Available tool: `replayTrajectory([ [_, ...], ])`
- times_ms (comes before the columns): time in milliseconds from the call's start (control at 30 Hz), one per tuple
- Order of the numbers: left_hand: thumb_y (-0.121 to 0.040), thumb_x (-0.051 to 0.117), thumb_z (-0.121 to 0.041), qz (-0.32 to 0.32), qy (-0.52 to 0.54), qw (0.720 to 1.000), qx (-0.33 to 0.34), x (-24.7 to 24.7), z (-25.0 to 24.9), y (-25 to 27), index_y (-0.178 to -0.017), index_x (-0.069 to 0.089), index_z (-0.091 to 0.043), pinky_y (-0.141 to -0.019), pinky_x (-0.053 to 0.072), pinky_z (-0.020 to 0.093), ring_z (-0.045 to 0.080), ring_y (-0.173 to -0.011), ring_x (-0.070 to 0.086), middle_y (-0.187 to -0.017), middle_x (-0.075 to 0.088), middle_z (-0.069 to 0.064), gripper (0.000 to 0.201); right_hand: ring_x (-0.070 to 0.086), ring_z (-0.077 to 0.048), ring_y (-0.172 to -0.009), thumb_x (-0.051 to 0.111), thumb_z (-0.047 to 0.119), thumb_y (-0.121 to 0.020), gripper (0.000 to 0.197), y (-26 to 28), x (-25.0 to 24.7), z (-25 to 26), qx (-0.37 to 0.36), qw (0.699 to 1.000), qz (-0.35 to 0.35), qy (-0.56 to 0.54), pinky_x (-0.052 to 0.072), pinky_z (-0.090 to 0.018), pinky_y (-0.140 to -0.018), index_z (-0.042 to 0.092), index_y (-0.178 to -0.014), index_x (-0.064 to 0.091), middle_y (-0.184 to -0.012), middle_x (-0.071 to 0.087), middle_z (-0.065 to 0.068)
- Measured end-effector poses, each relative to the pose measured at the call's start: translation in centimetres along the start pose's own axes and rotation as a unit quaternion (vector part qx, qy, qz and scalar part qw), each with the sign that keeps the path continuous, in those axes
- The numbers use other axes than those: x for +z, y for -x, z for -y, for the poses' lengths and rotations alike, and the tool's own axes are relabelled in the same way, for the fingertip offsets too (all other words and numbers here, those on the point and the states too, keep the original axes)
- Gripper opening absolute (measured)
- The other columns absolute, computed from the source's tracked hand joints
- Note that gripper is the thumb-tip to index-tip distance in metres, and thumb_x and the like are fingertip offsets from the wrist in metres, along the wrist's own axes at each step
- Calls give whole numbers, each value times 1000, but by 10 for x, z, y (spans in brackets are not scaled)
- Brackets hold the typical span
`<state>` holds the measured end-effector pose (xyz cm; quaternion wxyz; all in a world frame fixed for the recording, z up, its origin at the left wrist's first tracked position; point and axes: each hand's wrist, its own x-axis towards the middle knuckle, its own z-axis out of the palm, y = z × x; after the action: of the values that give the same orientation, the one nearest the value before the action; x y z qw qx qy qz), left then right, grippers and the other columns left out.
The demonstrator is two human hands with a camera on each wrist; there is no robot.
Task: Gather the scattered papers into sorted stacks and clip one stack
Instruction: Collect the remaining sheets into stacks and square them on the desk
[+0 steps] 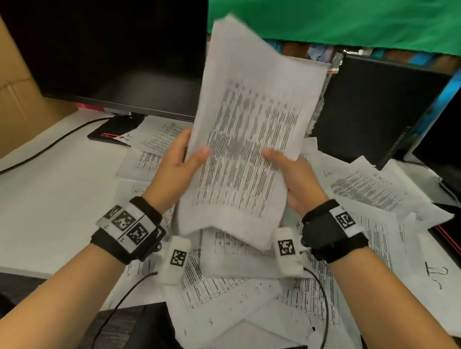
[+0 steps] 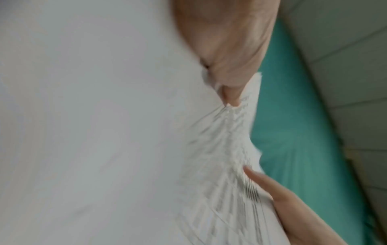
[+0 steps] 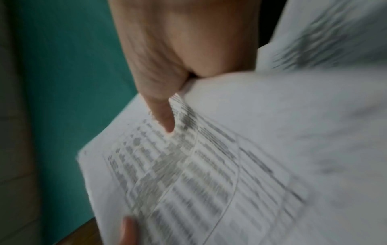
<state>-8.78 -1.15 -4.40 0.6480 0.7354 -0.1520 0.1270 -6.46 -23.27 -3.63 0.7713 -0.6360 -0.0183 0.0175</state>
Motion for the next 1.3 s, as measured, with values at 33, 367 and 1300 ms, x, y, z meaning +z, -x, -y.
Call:
replayTrajectory([
  [33,-97,49,-20,5,-8,999,30,7,-12,-3,-130,39,-33,-93,51,26,7,-113,58,-123,56,-11,37,67,-27,-111,76,25,-80,45,3,8,9,-57,998,-13,24,53,-46,-96,15,-122,61,-120,70,-10],
  [367,-86,64,-28,103,-23,982,-155,7,33,8,-118,50,-36,-102,40,29,-1,-105,56,-109,58,-18,36,61,-15,-112,86,42,-60,75,25,-7,-44,61,987,21,150,43,-42,-106,22,-124,52,-126,64,-1],
  [1300,-84,66,-1,-43,-60,917,-393,-73,83,57,-104,65,0,-88,53,50,36,-89,69,-95,71,20,20,67,-22,-92,60,12,-96,30,-32,-24,-108,152,972,-51,174,54,-30,-74,5,-125,56,-115,68,-11],
])
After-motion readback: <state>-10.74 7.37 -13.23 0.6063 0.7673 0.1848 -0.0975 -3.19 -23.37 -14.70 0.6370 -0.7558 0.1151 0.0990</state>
